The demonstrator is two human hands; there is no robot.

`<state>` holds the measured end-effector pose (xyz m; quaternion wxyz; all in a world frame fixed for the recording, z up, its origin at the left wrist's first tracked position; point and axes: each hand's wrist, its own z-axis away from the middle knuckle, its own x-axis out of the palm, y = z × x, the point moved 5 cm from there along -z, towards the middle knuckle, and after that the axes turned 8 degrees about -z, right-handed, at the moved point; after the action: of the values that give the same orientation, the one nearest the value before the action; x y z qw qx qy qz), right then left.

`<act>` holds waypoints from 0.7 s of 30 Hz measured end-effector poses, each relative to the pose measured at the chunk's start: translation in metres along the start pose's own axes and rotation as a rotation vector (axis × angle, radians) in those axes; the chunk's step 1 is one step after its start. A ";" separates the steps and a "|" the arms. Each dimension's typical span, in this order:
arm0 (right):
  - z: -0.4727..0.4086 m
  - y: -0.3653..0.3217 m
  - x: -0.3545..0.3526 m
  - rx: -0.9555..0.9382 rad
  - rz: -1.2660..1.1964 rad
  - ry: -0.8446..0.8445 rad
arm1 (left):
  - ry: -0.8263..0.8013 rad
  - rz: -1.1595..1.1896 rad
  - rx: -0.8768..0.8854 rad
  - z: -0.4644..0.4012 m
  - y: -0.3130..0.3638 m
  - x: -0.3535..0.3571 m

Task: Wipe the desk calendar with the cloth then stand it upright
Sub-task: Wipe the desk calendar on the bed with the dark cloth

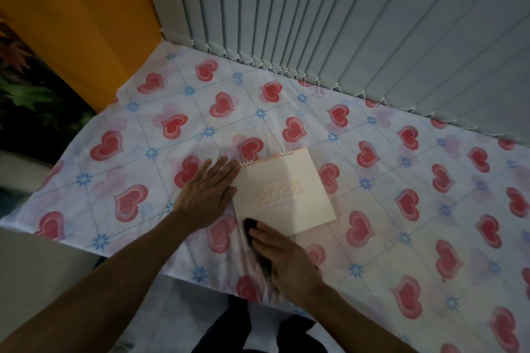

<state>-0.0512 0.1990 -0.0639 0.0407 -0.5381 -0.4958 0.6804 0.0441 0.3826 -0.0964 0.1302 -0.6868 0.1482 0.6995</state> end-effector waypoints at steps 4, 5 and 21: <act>0.008 -0.005 0.006 -0.107 -0.060 -0.064 | -0.016 -0.030 -0.009 0.000 0.000 0.001; 0.011 -0.004 0.005 -0.109 -0.074 -0.083 | -0.019 -0.038 -0.003 0.000 0.000 0.001; 0.024 0.044 -0.069 0.241 -0.206 0.324 | 0.096 0.105 -0.104 -0.026 0.014 -0.030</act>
<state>-0.0204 0.1212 -0.0494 0.2532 -0.5781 -0.4502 0.6317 0.0637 0.3604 -0.0662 0.0503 -0.7168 0.1533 0.6784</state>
